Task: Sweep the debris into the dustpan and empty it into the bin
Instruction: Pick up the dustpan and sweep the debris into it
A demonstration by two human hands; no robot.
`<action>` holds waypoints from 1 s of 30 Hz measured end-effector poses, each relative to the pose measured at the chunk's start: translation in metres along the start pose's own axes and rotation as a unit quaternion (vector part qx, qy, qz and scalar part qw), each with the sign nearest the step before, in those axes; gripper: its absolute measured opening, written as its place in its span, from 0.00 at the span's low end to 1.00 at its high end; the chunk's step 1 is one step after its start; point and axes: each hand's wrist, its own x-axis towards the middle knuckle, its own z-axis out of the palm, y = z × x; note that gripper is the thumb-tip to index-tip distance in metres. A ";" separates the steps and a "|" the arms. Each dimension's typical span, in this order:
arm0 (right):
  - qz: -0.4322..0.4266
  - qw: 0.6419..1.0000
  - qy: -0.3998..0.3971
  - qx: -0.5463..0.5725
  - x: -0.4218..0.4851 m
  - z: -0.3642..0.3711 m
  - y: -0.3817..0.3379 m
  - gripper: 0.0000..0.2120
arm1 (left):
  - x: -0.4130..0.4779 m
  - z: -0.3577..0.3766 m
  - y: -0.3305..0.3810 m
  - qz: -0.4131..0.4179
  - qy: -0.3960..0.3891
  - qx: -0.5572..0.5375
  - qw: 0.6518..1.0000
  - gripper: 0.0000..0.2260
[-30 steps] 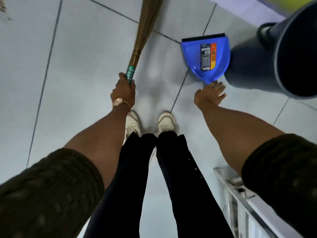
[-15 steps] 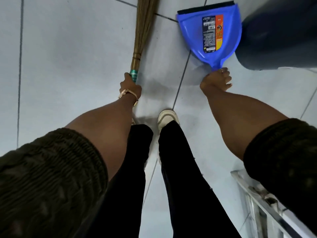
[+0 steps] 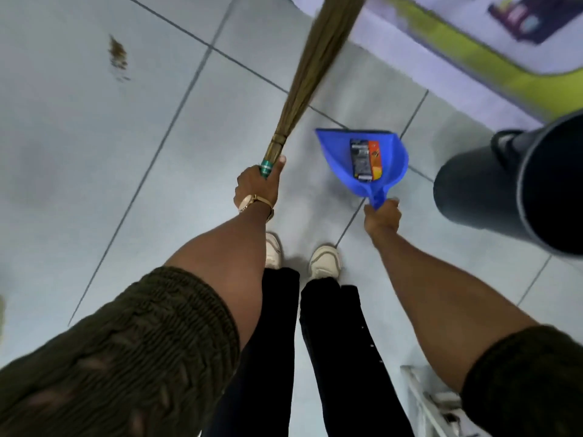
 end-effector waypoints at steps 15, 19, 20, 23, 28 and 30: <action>-0.201 0.955 -0.067 -0.206 -0.187 -0.031 -0.198 0.19 | -0.002 -0.263 -0.015 -0.006 0.068 -0.114 0.991 0.11; -0.229 0.926 -0.036 -0.297 -0.204 -0.002 -0.247 0.22 | 0.023 -0.311 -0.049 -0.041 0.115 -0.105 0.987 0.17; -0.235 0.921 -0.036 -0.309 -0.206 0.008 -0.257 0.25 | 0.033 -0.321 -0.056 -0.048 0.126 -0.103 0.985 0.16; -0.255 0.910 -0.045 -0.323 -0.205 0.047 -0.287 0.23 | 0.078 -0.346 -0.078 -0.062 0.146 -0.114 0.981 0.15; -0.285 0.895 -0.094 -0.331 -0.184 0.130 -0.330 0.17 | 0.169 -0.344 -0.125 -0.091 0.145 -0.116 0.978 0.11; -0.305 0.888 -0.102 -0.328 -0.166 0.165 -0.343 0.15 | 0.207 -0.328 -0.141 -0.064 0.140 -0.092 0.984 0.17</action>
